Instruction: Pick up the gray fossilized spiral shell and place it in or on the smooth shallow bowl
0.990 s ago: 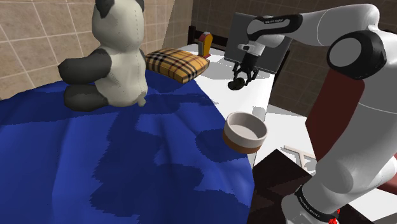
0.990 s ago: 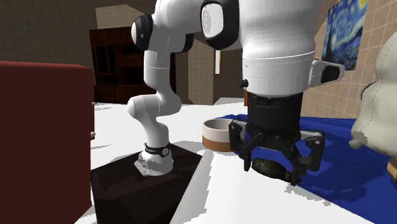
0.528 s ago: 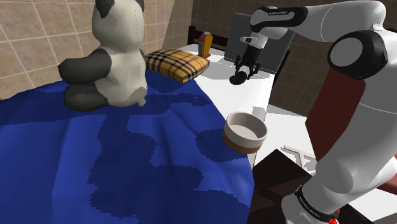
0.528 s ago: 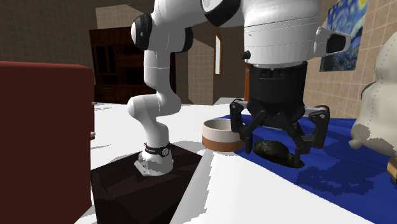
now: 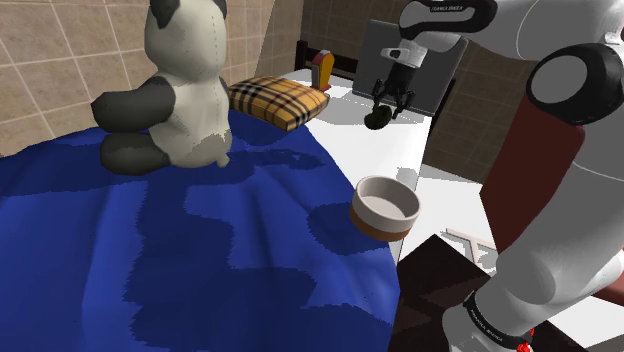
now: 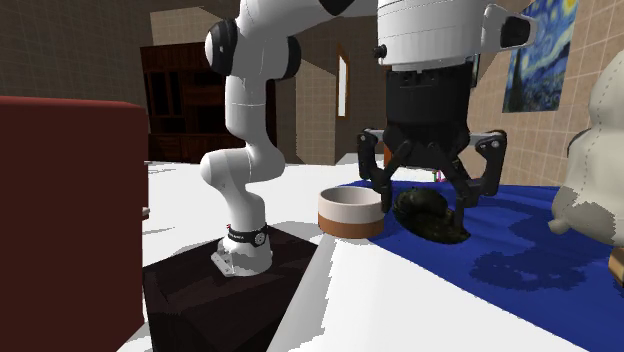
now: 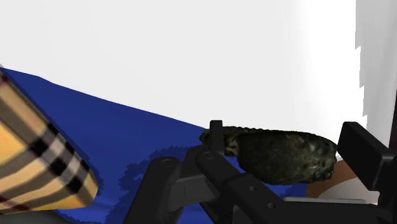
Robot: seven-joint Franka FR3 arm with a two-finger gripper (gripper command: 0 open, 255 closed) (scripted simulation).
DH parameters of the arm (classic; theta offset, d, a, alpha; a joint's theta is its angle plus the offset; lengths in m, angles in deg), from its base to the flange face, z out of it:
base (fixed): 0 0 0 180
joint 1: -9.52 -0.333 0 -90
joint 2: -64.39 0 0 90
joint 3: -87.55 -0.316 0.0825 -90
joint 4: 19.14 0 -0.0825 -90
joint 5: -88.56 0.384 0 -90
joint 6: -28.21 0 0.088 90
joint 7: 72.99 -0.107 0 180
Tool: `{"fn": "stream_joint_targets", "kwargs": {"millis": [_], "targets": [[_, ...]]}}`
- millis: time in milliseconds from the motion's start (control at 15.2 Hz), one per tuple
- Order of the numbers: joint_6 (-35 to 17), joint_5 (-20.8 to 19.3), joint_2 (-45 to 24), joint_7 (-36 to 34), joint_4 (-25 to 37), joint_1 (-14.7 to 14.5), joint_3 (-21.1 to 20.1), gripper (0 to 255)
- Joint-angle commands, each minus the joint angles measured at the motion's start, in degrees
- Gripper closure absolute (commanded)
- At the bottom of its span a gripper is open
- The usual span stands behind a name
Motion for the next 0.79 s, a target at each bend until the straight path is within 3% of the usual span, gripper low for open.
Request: {"fn": "stream_joint_targets", "kwargs": {"millis": [0,726], "targets": [[-1.6,0.0,4.2,-0.6,-5.6,-0.6,-0.3,255],[-6.7,1.1,28.1,-5.6,-33.4,-3.7,-3.6,255]]}}
